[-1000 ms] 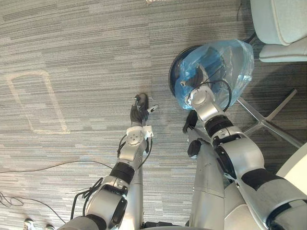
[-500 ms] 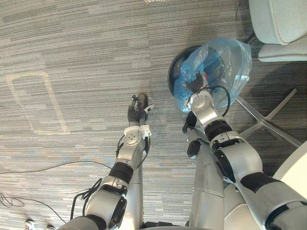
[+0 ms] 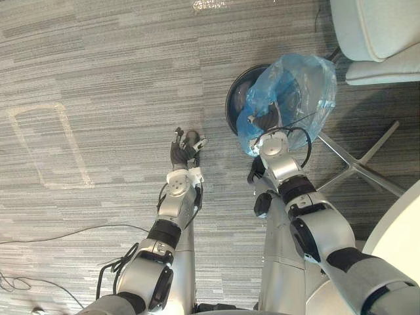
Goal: Gather rubbish on tea table into small bin, then transfer packed bag to large trash can.
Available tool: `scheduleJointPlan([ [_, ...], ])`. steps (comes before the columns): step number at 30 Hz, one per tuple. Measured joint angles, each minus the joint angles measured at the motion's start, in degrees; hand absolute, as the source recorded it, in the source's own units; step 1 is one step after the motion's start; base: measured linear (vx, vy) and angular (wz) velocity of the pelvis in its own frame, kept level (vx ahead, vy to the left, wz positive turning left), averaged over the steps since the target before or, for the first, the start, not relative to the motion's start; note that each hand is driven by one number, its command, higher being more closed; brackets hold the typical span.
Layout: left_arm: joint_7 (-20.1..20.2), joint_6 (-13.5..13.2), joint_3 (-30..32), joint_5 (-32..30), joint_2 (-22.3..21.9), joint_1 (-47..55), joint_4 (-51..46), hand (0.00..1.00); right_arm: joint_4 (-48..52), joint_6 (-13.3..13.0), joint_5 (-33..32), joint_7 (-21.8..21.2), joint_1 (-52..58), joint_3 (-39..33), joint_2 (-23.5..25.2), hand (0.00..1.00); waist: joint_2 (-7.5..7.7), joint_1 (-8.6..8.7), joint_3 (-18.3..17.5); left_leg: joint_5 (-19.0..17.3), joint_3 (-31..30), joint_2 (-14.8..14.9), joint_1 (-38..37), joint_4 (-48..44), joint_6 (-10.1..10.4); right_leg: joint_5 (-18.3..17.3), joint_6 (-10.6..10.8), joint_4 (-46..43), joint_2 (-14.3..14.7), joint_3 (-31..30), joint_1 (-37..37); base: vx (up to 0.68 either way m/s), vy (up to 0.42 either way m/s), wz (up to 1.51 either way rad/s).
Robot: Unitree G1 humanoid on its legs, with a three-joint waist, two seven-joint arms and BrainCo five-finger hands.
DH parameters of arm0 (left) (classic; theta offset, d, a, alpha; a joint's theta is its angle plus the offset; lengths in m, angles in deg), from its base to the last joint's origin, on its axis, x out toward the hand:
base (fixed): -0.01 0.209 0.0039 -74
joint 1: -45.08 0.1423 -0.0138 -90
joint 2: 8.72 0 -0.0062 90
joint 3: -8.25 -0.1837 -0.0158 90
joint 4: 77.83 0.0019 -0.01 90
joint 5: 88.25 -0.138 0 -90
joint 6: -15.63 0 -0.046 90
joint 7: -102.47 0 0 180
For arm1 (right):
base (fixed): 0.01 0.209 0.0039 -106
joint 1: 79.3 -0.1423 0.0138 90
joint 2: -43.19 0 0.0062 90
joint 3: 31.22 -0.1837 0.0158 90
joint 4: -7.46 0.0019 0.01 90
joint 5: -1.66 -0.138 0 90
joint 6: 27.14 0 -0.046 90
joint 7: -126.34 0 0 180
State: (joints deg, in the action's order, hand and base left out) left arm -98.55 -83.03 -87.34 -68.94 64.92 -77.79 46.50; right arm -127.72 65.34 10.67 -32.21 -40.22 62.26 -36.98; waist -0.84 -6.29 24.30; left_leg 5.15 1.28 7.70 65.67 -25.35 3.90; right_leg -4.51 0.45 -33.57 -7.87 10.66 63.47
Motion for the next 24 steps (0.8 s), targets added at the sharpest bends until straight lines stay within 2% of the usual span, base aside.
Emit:
scheduleJointPlan([
  [5, 0.22, 0.68, -0.02, 0.00, 1.61, 1.23, -1.00, 0.00, 10.72, -2.39, -7.69, -0.60, 10.39, 0.38, 2.43, 1.00, 0.13, 0.67, -0.07, -1.93, 0.65, 0.94, -5.64, -1.14, 0.01, 0.14, 0.41, 2.22, 1.04, -0.56, -6.51, -0.01, -0.013, -0.14],
  [11, 2.23, 0.93, 0.08, -0.01, 2.04, 4.16, -2.47, 0.00, 18.06, -3.48, -14.42, -3.68, 20.85, 0.73, 3.90, 1.00, 0.33, 1.27, -0.18, -3.63, 1.58, 1.70, -13.53, -0.51, 0.05, 0.50, 1.45, 5.99, 2.17, -1.34, -15.11, 0.03, -0.011, -0.12],
  [13, 2.84, 1.92, 0.07, -0.02, 2.29, 6.83, -3.89, 0.00, 22.34, -3.85, -16.55, -5.40, 26.02, 1.12, 4.16, 1.00, 1.48, 1.61, -0.86, -3.96, 2.63, 1.88, -17.97, 0.70, 0.30, 0.64, 1.61, 7.71, 2.47, -1.93, -19.22, 0.08, -0.025, -0.12],
  [17, 4.78, 2.39, -0.04, -0.04, 3.01, 10.15, -4.56, 0.00, 28.04, -4.18, -18.13, -7.94, 32.94, 1.24, 4.04, 1.00, 2.43, 2.33, -1.76, -5.08, 3.16, 2.10, -24.71, 1.64, 0.19, 0.65, 1.64, 10.41, 2.88, -1.94, -26.49, 0.08, -0.022, -0.06],
  [21, 6.48, 3.16, -0.81, -0.05, 4.25, 16.33, -8.17, 0.00, 32.77, -4.07, -18.65, -10.38, 41.67, 2.53, 3.96, 1.00, 4.04, 2.87, -6.24, -5.67, 4.61, 1.80, -32.45, 5.24, 0.44, 0.75, 1.70, 14.48, 2.89, -2.43, -33.91, 0.11, -0.023, -0.04],
  [24, 7.02, 3.40, -1.81, -0.09, 4.29, 19.58, -10.47, 0.00, 37.72, -4.15, -18.77, -12.26, 45.96, 4.23, 3.89, 1.00, 4.09, 3.10, -9.81, -5.93, 5.10, 1.52, -37.06, 7.49, 0.41, 0.95, 1.81, 17.29, 2.90, -2.42, -38.71, 0.14, -0.013, -0.03],
])
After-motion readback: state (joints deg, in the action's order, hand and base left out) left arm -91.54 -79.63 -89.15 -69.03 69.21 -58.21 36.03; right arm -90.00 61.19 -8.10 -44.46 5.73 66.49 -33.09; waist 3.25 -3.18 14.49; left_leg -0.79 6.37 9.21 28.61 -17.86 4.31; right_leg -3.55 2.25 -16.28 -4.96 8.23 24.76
